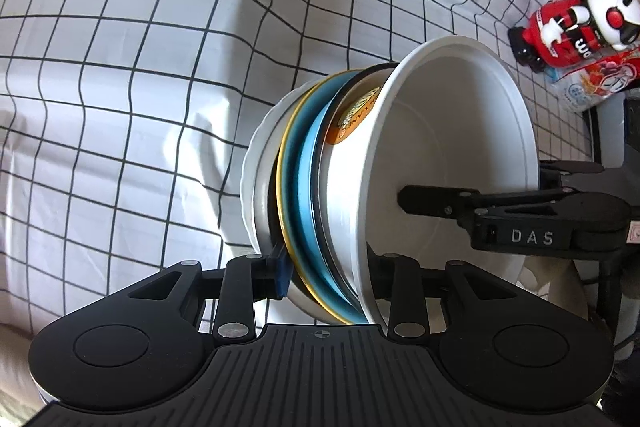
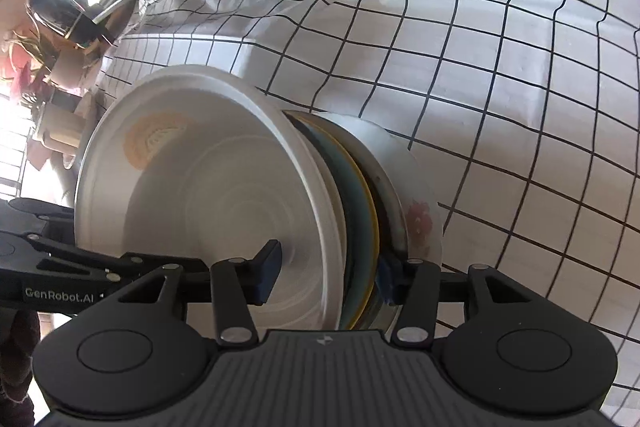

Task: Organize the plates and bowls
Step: 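Lower the blue bowl stack onto the steel bowl and white plate pile, then open the left gripper and pull it back from the bowl pile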

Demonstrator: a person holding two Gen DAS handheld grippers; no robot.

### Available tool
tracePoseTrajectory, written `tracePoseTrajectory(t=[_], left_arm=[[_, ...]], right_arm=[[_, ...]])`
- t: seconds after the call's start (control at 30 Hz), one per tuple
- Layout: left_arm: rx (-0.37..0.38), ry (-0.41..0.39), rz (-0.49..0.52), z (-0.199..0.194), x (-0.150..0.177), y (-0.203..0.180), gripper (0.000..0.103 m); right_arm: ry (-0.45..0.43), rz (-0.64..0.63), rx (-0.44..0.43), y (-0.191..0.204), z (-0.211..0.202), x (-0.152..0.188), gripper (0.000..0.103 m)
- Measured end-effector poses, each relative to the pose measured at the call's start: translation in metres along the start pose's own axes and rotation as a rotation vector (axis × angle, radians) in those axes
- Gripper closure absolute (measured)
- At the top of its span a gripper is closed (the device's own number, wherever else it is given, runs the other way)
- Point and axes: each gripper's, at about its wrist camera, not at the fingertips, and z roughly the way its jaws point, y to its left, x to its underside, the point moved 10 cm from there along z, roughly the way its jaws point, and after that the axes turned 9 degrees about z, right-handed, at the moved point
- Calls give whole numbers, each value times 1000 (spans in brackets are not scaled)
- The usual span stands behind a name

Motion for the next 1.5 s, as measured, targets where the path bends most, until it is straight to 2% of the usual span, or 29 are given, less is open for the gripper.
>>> tracePoseTrajectory(t=[0.2, 0.43, 0.6, 0.77, 1.0, 1.27, 1.5], left_arm=[[-14, 21, -28, 1, -2, 2, 70], [-67, 56, 0, 0, -2, -6, 67], [-85, 66, -8, -8, -3, -6, 62], [-55, 52, -75, -9, -4, 3, 61], [-35, 38, -81, -12, 0, 2, 57], [-17, 12, -71, -16, 2, 1, 58], [22, -21, -81, -13, 1, 4, 55]], right_arm=[[-22, -5, -25, 0, 0, -1, 53], [-47, -15, -61, -1, -1, -1, 53], [-65, -31, -21, 2, -1, 3, 53], [-61, -102, 56, 10, 1, 10, 52], [-61, -126, 101, 12, -3, 12, 53], [-77, -142, 129, 14, -16, 10, 53], [-78, -113, 112, 12, -26, 10, 53]])
